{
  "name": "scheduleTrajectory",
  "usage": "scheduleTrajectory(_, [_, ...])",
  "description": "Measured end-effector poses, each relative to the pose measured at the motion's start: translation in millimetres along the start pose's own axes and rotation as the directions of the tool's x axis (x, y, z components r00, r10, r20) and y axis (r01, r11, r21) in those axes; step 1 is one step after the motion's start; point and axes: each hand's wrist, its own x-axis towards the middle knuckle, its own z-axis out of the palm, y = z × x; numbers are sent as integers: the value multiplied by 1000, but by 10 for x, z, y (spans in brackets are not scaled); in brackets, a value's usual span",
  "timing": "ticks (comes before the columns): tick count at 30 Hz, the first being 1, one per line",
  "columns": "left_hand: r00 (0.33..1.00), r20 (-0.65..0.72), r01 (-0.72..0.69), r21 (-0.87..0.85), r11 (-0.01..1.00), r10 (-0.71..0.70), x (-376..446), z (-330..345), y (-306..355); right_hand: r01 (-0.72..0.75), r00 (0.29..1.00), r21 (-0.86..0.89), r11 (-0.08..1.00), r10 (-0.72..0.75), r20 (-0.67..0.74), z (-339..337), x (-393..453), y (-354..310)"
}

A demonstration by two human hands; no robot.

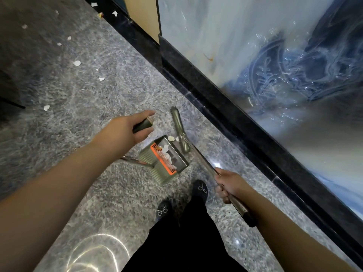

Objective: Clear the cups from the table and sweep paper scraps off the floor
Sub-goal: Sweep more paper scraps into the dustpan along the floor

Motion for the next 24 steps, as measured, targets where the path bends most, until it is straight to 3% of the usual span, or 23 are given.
scheduleTrajectory(9, [998, 34, 58, 95, 994, -61, 86, -14, -3, 22, 999, -137, 990, -26, -27, -88, 359, -531])
scheduleTrajectory(13, [998, 35, 56, 91, 994, -59, 66, -5, -24, -49, 998, -125, 991, 54, 37, 34, 550, -647])
scheduleTrajectory(21, [988, 51, 138, 135, 981, -146, -83, -32, -84, -90, 969, -407, 909, 173, 174, 287, 343, -640])
scheduleTrajectory(24, [985, 72, 145, 132, 981, -155, -74, -44, -48, -95, 964, -388, 917, 182, 194, 267, 147, -618])
